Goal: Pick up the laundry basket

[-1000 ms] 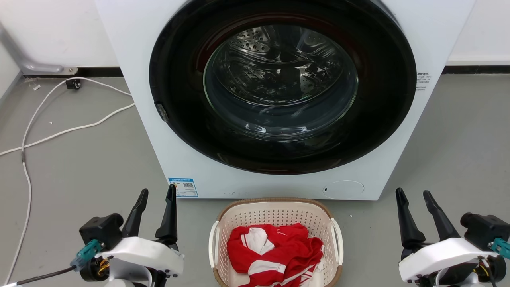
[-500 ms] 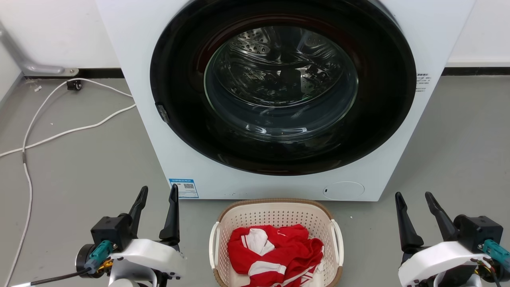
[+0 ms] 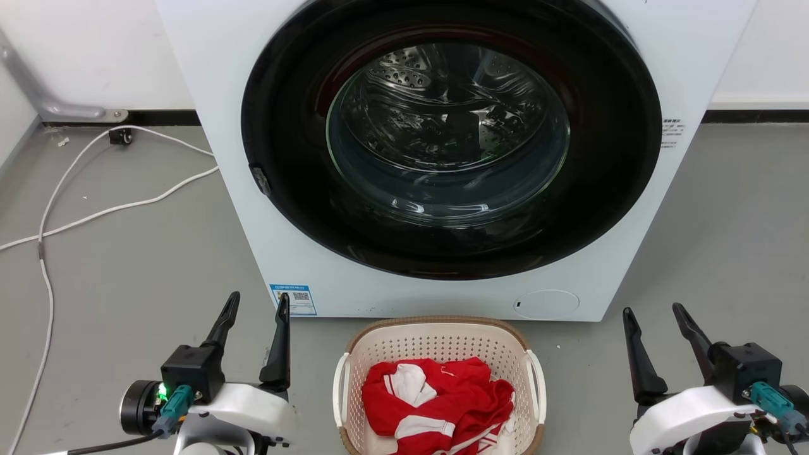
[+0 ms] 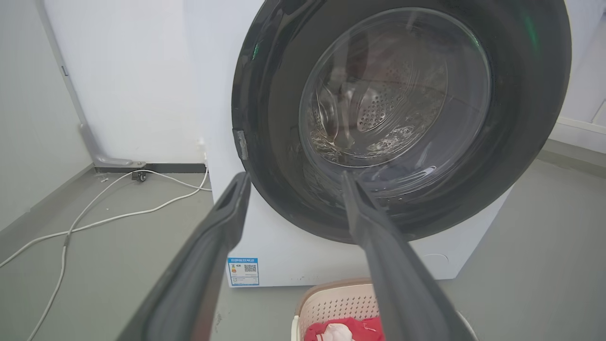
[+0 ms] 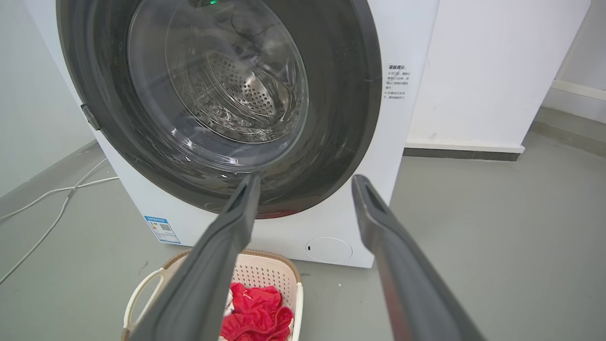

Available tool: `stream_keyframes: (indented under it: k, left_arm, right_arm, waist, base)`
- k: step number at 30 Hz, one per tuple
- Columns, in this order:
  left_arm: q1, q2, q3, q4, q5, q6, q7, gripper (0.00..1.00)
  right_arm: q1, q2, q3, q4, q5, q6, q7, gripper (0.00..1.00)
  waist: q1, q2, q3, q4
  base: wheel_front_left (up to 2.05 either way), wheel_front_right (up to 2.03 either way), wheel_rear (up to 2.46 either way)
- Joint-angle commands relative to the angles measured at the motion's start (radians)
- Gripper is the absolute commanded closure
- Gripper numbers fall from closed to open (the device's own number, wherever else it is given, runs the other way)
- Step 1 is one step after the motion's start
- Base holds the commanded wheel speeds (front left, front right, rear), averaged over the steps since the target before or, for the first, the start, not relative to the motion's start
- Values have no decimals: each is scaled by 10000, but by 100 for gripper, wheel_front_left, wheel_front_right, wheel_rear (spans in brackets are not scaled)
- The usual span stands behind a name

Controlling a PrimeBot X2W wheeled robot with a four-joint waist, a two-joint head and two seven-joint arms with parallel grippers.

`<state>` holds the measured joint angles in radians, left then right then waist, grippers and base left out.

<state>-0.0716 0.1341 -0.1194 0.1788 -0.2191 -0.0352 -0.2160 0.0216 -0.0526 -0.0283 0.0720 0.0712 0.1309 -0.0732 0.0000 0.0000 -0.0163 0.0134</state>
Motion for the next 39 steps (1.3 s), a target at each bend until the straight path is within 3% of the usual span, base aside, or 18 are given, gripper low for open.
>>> stream_keyframes:
  k: [1, 23, 39]
  left_arm:
    - [-39, 23, -1, -59, 227, 36, -102, 0]
    - [166, -147, 108, 83, 1443, -27, -518, 0]
    - [212, -315, 356, 247, 1284, -158, -495, 0]
  right_arm:
    - [67, 28, -14, -94, -252, -3, -78, 0]
    - [180, 43, -117, -88, -1533, -5, -412, 0]
    - [103, 41, -133, 117, -1272, -5, -436, 0]
  waist:
    - [0, 0, -4, 1]
    - [0, 0, -21, -6]
    - [0, 0, 31, -17]
  base:
    - [0, 0, 0]
    - [0, 0, 0]
    - [0, 0, 0]
